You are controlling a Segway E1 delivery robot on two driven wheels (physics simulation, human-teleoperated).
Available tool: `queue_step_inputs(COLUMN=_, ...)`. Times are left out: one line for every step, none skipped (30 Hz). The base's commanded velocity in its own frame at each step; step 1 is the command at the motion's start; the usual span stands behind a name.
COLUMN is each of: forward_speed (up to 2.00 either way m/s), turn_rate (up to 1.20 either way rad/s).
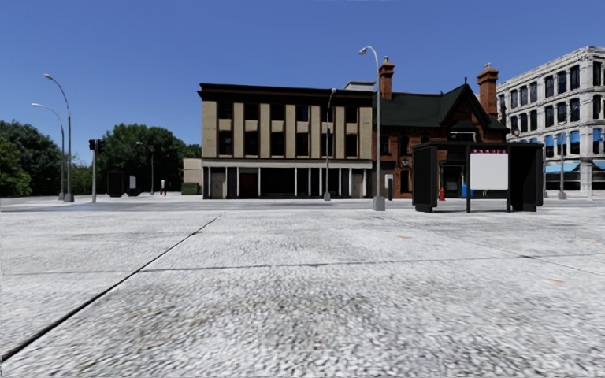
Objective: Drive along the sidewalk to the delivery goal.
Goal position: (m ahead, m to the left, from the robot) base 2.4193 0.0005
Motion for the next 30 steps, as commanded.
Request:
queue_step_inputs(forward_speed=1.61, turn_rate=0.0)
queue_step_inputs(forward_speed=1.61, turn_rate=0.0)
queue_step_inputs(forward_speed=1.61, turn_rate=0.0)
queue_step_inputs(forward_speed=1.61, turn_rate=0.0)
queue_step_inputs(forward_speed=1.61, turn_rate=0.0)
queue_step_inputs(forward_speed=1.61, turn_rate=0.0)
queue_step_inputs(forward_speed=1.61, turn_rate=0.0)
queue_step_inputs(forward_speed=1.61, turn_rate=0.0)
queue_step_inputs(forward_speed=1.61, turn_rate=0.0)
queue_step_inputs(forward_speed=1.61, turn_rate=0.0)
queue_step_inputs(forward_speed=1.61, turn_rate=0.0)
queue_step_inputs(forward_speed=1.61, turn_rate=0.0)
queue_step_inputs(forward_speed=1.61, turn_rate=0.0)
queue_step_inputs(forward_speed=1.61, turn_rate=0.0)
queue_step_inputs(forward_speed=1.61, turn_rate=0.0)
queue_step_inputs(forward_speed=1.61, turn_rate=0.0)
queue_step_inputs(forward_speed=1.61, turn_rate=0.0)
queue_step_inputs(forward_speed=1.61, turn_rate=0.0)
queue_step_inputs(forward_speed=1.61, turn_rate=0.0)
queue_step_inputs(forward_speed=1.61, turn_rate=0.0)
queue_step_inputs(forward_speed=1.61, turn_rate=0.0)
queue_step_inputs(forward_speed=1.61, turn_rate=0.0)
queue_step_inputs(forward_speed=1.61, turn_rate=0.0)
queue_step_inputs(forward_speed=1.61, turn_rate=0.0)
queue_step_inputs(forward_speed=1.61, turn_rate=0.0)
queue_step_inputs(forward_speed=1.61, turn_rate=0.0)
queue_step_inputs(forward_speed=1.61, turn_rate=0.0)
queue_step_inputs(forward_speed=1.61, turn_rate=0.0)
queue_step_inputs(forward_speed=1.61, turn_rate=0.0)
queue_step_inputs(forward_speed=1.61, turn_rate=0.0)
